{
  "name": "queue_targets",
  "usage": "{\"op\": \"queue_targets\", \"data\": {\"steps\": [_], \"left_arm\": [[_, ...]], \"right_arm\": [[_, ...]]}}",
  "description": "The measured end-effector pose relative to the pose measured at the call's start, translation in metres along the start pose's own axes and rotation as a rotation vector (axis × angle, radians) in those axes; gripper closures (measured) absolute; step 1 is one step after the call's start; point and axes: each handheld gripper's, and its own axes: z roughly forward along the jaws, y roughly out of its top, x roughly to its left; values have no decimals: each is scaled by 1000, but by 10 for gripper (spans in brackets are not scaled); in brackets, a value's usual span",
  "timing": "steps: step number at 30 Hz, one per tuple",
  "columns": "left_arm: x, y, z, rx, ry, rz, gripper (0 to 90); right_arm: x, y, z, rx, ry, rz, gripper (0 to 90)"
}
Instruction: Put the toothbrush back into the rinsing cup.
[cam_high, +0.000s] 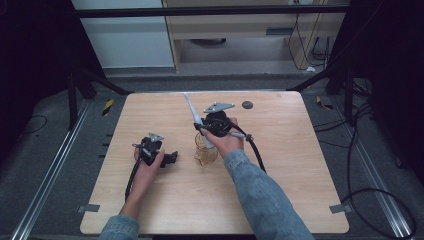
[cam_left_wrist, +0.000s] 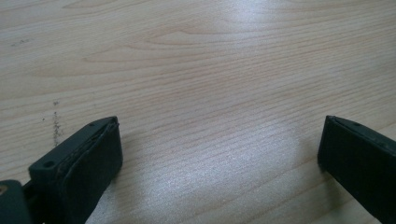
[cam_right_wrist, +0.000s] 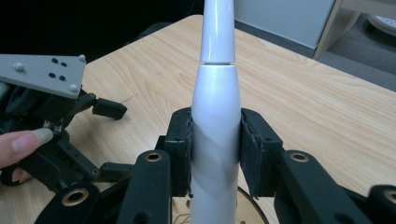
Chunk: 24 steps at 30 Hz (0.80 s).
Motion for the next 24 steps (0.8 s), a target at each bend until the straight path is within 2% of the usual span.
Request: {"op": "queue_targets", "data": {"steps": [14,24], "left_arm": [[0,0,0,0,0,-1,0],[0,0,0,0,0,0,0]], "right_arm": [[2,-4,-4,24,2,-27,666],[1,-9,-5,39,-3,-28,666]]}}
